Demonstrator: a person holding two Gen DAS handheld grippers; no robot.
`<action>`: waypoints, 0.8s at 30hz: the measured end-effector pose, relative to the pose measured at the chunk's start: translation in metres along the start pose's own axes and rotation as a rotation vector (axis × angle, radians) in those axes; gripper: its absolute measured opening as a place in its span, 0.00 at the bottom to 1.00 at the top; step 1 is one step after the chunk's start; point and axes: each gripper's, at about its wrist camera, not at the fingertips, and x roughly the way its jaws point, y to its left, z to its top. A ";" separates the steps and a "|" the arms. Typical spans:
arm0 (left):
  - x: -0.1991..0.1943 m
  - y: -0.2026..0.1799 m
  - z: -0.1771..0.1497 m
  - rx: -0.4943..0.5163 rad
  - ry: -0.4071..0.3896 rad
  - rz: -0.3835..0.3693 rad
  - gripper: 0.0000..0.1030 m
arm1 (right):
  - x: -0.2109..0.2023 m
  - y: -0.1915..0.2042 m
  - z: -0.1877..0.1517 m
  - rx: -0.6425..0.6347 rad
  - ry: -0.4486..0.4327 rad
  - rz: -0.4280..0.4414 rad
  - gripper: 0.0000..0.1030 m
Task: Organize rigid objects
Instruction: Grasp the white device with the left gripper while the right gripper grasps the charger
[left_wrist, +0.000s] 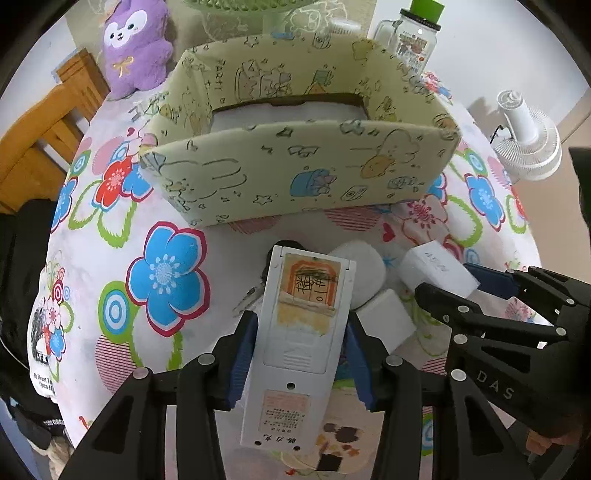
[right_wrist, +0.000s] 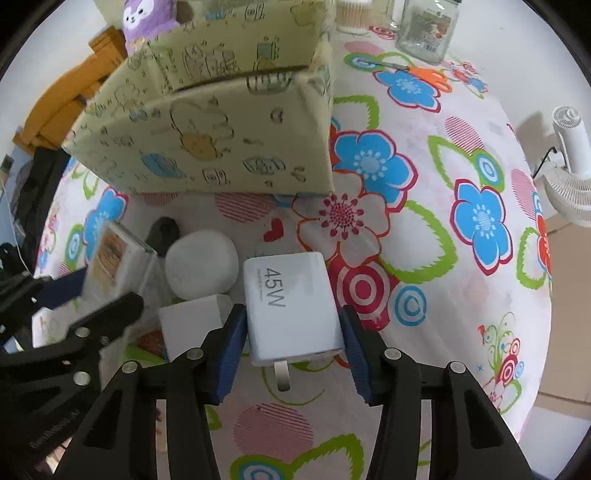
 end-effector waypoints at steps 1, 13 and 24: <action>-0.003 -0.001 0.000 0.001 -0.007 -0.004 0.46 | -0.007 -0.001 -0.002 0.002 -0.006 0.006 0.51; -0.029 0.000 -0.005 -0.003 -0.036 -0.038 0.45 | -0.042 0.016 -0.020 0.036 -0.055 -0.004 0.50; -0.072 0.012 -0.003 0.015 -0.105 -0.068 0.45 | -0.086 0.039 -0.022 0.054 -0.146 -0.037 0.50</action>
